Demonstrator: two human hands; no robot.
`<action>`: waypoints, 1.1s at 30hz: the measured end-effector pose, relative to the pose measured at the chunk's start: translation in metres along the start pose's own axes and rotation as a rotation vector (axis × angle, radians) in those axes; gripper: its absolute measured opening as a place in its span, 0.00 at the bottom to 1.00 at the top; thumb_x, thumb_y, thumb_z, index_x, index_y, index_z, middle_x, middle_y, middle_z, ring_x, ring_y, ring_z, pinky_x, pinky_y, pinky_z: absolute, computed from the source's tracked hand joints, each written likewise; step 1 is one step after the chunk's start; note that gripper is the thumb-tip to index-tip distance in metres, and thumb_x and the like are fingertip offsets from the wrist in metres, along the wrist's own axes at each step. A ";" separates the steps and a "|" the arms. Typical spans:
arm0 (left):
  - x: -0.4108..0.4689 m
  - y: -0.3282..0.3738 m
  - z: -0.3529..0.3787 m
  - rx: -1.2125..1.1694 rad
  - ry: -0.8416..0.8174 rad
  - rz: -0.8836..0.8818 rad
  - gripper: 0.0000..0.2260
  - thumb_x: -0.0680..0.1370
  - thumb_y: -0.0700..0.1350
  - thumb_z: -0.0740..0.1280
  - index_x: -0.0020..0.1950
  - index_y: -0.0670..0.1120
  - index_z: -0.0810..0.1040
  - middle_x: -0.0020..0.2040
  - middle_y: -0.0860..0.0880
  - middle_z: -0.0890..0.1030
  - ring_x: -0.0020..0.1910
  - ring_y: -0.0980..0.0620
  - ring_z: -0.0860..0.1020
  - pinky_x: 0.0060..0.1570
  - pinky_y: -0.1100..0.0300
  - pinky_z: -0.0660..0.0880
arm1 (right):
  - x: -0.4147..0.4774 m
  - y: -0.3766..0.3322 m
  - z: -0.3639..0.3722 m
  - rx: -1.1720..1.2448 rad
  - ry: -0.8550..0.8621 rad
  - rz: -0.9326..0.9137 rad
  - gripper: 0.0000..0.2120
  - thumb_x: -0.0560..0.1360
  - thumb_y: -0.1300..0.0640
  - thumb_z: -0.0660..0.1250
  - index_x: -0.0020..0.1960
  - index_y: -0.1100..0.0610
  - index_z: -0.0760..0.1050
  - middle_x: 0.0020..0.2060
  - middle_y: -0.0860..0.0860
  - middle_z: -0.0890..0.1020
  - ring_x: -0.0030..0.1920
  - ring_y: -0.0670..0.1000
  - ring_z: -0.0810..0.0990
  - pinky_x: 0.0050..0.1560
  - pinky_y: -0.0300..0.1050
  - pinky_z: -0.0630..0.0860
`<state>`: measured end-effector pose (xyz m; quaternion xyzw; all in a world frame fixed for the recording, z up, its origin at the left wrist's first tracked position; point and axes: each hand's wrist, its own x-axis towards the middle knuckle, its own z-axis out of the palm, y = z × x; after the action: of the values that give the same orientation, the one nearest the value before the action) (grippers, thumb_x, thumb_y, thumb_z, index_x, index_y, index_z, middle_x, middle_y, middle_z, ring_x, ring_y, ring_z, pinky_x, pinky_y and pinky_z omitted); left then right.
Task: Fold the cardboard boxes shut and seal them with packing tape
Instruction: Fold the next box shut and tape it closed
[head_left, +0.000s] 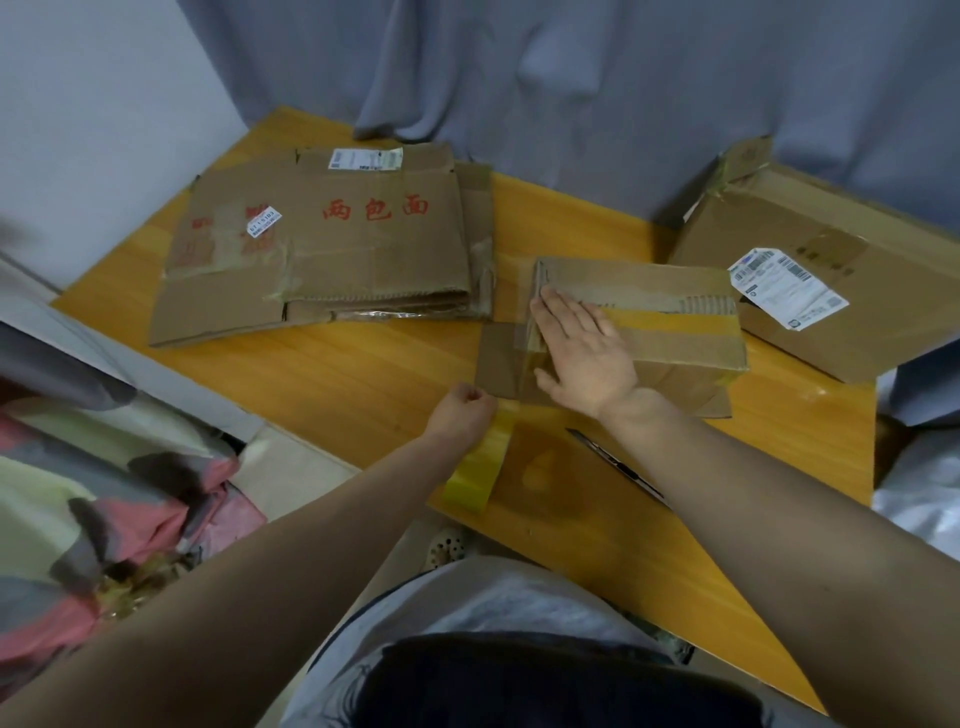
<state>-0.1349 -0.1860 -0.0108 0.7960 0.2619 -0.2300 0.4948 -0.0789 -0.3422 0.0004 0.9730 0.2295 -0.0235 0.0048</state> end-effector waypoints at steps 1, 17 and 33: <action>-0.001 0.000 -0.001 -0.006 -0.002 0.003 0.09 0.80 0.47 0.59 0.57 0.46 0.73 0.46 0.46 0.75 0.45 0.47 0.73 0.46 0.55 0.71 | 0.001 -0.003 0.001 -0.008 0.009 0.013 0.39 0.74 0.47 0.64 0.78 0.58 0.48 0.77 0.54 0.51 0.77 0.52 0.49 0.74 0.48 0.41; -0.005 -0.002 -0.020 -0.217 -0.064 0.065 0.03 0.78 0.41 0.61 0.49 0.48 0.72 0.39 0.49 0.73 0.41 0.50 0.72 0.39 0.59 0.69 | -0.020 -0.031 -0.008 0.429 0.354 -0.014 0.22 0.72 0.53 0.55 0.62 0.57 0.74 0.61 0.55 0.75 0.62 0.57 0.72 0.59 0.50 0.65; 0.000 -0.018 -0.054 -0.273 -0.107 0.095 0.10 0.75 0.39 0.66 0.50 0.54 0.73 0.52 0.43 0.77 0.51 0.43 0.76 0.53 0.47 0.75 | -0.009 -0.092 0.005 0.758 0.033 0.326 0.09 0.80 0.54 0.59 0.52 0.56 0.76 0.51 0.51 0.78 0.51 0.50 0.76 0.49 0.44 0.72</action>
<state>-0.1406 -0.1302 -0.0012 0.7195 0.2263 -0.2106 0.6219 -0.1287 -0.2640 -0.0038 0.9298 0.0475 -0.0899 -0.3538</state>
